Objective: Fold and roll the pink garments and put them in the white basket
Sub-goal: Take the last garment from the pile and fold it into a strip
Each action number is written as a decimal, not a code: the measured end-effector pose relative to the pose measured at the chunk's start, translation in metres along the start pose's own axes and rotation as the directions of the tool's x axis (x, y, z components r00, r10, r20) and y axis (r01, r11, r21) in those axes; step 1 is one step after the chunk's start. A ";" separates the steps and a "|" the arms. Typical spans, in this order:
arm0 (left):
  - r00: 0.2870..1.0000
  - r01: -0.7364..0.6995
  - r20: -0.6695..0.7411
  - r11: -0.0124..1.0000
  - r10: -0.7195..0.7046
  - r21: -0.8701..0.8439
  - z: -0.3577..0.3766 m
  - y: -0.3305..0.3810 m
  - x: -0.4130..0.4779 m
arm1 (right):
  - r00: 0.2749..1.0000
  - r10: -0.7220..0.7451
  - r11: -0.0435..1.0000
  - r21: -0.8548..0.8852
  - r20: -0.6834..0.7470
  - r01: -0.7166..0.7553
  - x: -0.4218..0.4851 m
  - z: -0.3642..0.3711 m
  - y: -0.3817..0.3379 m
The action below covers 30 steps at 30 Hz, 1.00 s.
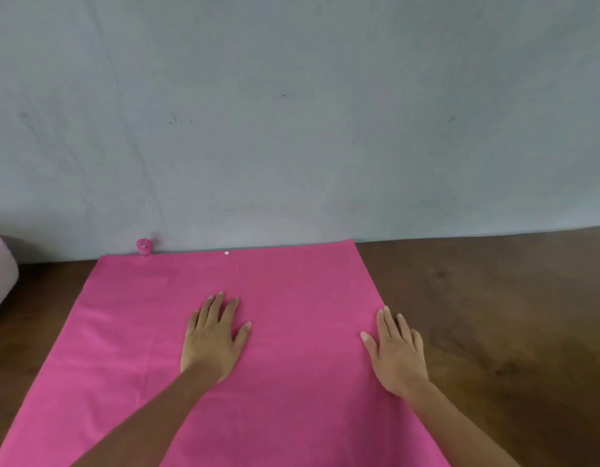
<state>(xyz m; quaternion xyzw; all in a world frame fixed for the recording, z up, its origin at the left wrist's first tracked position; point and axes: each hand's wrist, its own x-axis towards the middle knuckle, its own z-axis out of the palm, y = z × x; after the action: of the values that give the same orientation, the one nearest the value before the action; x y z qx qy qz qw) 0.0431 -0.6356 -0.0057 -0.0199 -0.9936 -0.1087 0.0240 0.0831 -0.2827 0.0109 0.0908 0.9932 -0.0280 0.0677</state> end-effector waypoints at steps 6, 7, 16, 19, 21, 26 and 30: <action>1.000 -0.026 0.008 1.000 0.026 -0.007 -0.004 0.001 -0.001 | 0.998 0.063 0.997 -0.035 0.026 -0.062 -0.071 0.009 0.020; 1.000 -0.029 0.010 1.000 0.029 -0.012 -0.005 0.001 0.000 | 0.997 0.075 0.997 -0.038 0.030 -0.074 -0.083 0.010 0.023; 0.998 -0.057 0.028 0.998 0.058 -0.025 -0.004 -0.002 -0.001 | 0.987 0.128 0.987 -0.113 0.099 -0.117 -0.200 0.015 0.047; 0.997 -0.065 0.031 0.997 0.066 -0.037 -0.002 -0.003 0.000 | 0.977 0.175 0.981 -0.106 0.122 -0.162 -0.234 0.019 0.048; 0.997 -0.070 0.035 0.997 0.071 -0.037 -0.002 -0.002 0.001 | 0.974 0.179 0.981 -0.104 0.138 -0.165 -0.253 0.023 0.050; 0.996 -0.077 0.046 0.997 0.078 -0.024 -0.002 -0.002 0.002 | 0.958 0.277 0.961 0.009 0.071 -0.278 -0.289 0.031 0.053; 0.995 -0.085 0.049 0.996 0.087 -0.040 -0.002 -0.003 0.004 | 0.955 0.286 0.957 0.020 0.075 -0.288 -0.306 0.041 0.056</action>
<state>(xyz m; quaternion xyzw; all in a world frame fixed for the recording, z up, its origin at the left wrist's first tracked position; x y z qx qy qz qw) 0.0395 -0.6384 -0.0040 -0.0657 -0.9899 -0.1257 0.0030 0.3965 -0.2846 0.0108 0.2338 0.9659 -0.0363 0.1048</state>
